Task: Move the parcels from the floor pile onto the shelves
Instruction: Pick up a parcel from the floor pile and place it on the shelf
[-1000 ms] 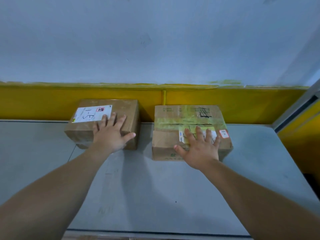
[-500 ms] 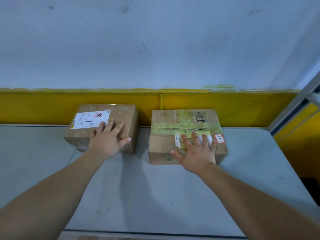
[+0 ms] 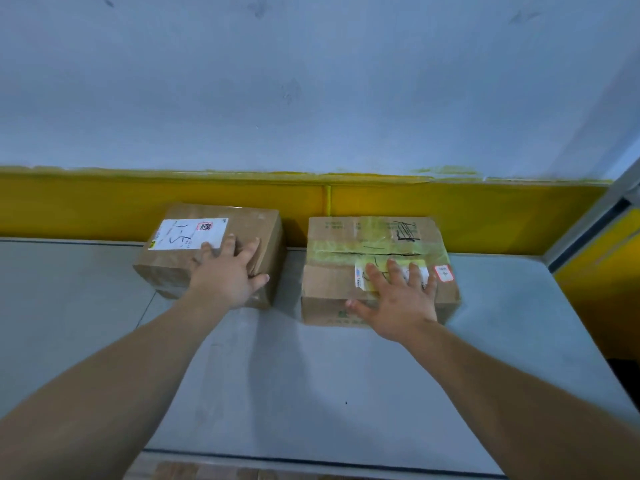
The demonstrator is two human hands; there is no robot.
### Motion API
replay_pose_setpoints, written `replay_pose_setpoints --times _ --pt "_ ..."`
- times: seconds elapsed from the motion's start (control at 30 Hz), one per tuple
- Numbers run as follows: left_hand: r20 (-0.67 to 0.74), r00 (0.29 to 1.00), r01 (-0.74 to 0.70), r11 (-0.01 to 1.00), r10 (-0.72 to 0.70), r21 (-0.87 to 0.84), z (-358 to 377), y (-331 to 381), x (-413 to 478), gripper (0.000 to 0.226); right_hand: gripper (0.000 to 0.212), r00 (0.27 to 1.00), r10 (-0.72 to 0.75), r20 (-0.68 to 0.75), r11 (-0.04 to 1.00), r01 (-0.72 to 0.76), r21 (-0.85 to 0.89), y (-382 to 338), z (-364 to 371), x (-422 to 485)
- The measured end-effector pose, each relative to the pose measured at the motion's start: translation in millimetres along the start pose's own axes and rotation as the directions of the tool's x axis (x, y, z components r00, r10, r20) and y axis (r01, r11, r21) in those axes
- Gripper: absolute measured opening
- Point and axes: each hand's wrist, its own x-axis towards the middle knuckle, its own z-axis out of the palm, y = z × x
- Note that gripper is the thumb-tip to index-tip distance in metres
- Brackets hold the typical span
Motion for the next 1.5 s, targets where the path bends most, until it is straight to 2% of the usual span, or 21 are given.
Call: replay_pose_setpoints --times 0.23,0.4,0.53,0.77,1.03,1.13,1.27,1.5 --pt "-0.037 0.999 0.015 1.000 -0.014 0.024 -0.9 2.3 3.0 0.074 0.089 1.000 -0.006 -0.012 1.000 0.006 -0.029 1.1 0.9 -10.4" --pt "0.008 1.000 0.013 1.000 -0.013 0.025 -5.7 5.6 15.8 0.075 0.089 1.000 0.009 -0.001 1.000 -0.009 -0.019 1.3 1.1 -12.5" --pt "-0.029 1.000 -0.009 0.998 0.011 0.069 -2.8 4.5 5.1 0.075 0.090 1.000 0.008 -0.004 1.000 -0.008 -0.011 0.4 1.2 -6.7" --pt "0.067 0.996 0.055 0.996 -0.051 -0.071 -4.9 11.8 -5.8 0.079 0.092 1.000 0.006 0.025 1.000 -0.006 0.000 1.3 -5.3 3.6" --pt "0.044 0.999 0.002 0.969 0.010 -0.246 -18.8 -18.0 -34.7 0.076 0.093 0.999 0.002 0.049 0.999 0.000 -0.032 -20.8 -58.8 10.6" --pt "-0.020 0.999 -0.032 0.951 0.027 -0.307 -24.9 -47.8 -58.9 0.076 0.090 0.996 -0.085 -0.025 0.996 0.084 -0.034 -56.0 -90.1 10.0" --pt "-0.096 0.995 -0.052 0.941 0.021 -0.334 -35.5 -107.3 -106.3 0.076 0.078 0.961 -0.245 -0.131 0.969 0.239 -0.061 -137.5 -123.9 -6.2" --pt "-0.116 0.983 0.093 0.929 -0.143 -0.358 -43.2 -273.7 -225.1 0.071 0.081 0.832 -0.535 -0.144 0.845 0.523 -0.114 -348.8 -136.8 -67.4"
